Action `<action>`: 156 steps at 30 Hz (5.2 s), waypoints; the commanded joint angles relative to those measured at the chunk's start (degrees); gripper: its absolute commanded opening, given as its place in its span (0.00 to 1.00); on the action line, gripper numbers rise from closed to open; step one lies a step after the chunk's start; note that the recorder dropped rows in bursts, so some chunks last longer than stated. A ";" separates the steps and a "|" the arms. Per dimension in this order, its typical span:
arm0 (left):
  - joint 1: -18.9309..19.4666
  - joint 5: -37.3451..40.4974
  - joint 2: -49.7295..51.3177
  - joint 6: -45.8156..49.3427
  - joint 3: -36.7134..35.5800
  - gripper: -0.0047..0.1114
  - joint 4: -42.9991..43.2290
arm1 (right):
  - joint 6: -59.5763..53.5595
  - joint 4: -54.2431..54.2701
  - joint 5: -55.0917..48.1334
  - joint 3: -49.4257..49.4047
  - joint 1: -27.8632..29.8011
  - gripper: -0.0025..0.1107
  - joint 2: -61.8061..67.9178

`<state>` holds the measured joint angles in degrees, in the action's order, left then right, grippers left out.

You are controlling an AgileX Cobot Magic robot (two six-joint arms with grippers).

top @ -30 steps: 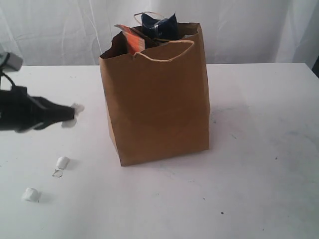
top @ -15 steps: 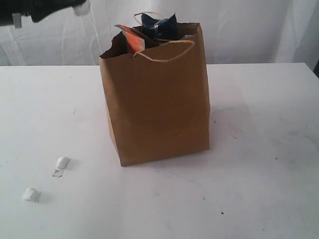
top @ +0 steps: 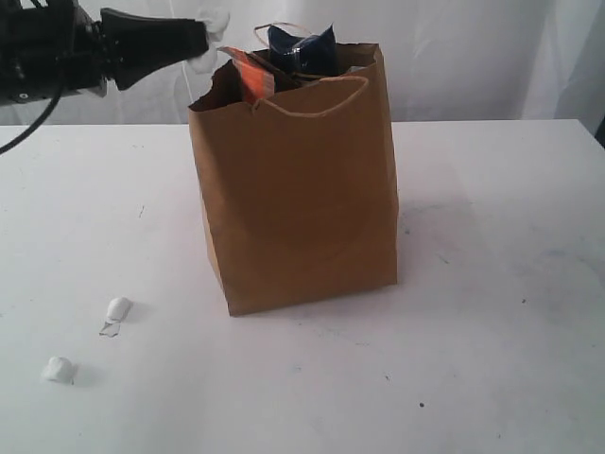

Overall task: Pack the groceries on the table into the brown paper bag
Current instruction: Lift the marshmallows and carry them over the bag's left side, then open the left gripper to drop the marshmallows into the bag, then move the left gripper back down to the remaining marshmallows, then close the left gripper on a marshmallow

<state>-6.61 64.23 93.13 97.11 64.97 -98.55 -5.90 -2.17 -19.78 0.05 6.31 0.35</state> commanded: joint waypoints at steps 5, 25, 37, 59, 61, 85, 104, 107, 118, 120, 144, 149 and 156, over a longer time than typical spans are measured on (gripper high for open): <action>0.13 0.54 2.49 1.89 0.41 0.04 -1.40 | 0.32 -0.43 0.11 -0.05 0.43 0.02 -0.35; 0.13 -0.12 2.49 2.71 0.41 0.47 -1.17 | 0.32 -0.43 0.11 -0.05 0.43 0.02 -0.35; 0.13 -0.08 2.49 2.47 0.41 0.47 3.50 | 0.32 -0.43 0.11 -0.05 0.43 0.02 -0.35; 0.79 -19.55 -4.17 3.14 10.50 0.06 3.34 | 0.32 -0.43 0.11 -0.05 0.43 0.02 -0.35; 0.79 -24.27 -5.67 2.82 10.56 0.04 9.14 | 0.32 -0.43 0.11 -0.05 0.43 0.02 -0.35; 0.55 -37.64 -11.64 -88.87 0.87 0.04 81.72 | 0.32 -0.43 0.11 -0.05 0.43 0.02 -0.35; 0.57 -37.78 -3.78 -60.93 -17.66 0.54 57.39 | 0.32 -0.43 0.11 -0.05 0.43 0.02 -0.35; 0.57 -43.89 -2.66 -61.13 -18.34 0.63 46.26 | 0.32 -0.43 0.11 -0.05 0.43 0.02 -0.35; 0.14 -49.40 0.78 -55.31 -18.09 0.63 45.51 | 0.32 -0.43 0.11 -0.05 0.43 0.02 -0.35; -0.81 -50.06 0.92 -55.31 -18.09 0.63 46.58 | 0.32 -0.43 0.11 -0.05 0.43 0.02 -0.35; -5.48 -52.51 4.15 -55.18 -18.20 0.56 52.92 | 0.32 -0.43 0.11 -0.05 0.43 0.02 -0.35; -5.48 -50.86 4.26 -54.89 -18.20 0.37 56.34 | 0.32 -0.43 0.11 -0.05 0.43 0.02 -0.35; -5.48 -51.37 4.26 -54.89 -18.20 0.34 60.17 | 0.32 -0.43 0.11 -0.05 0.43 0.02 -0.35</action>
<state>-11.85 12.37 97.23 42.10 47.06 -39.06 -5.58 -2.17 -19.78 0.05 6.31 0.35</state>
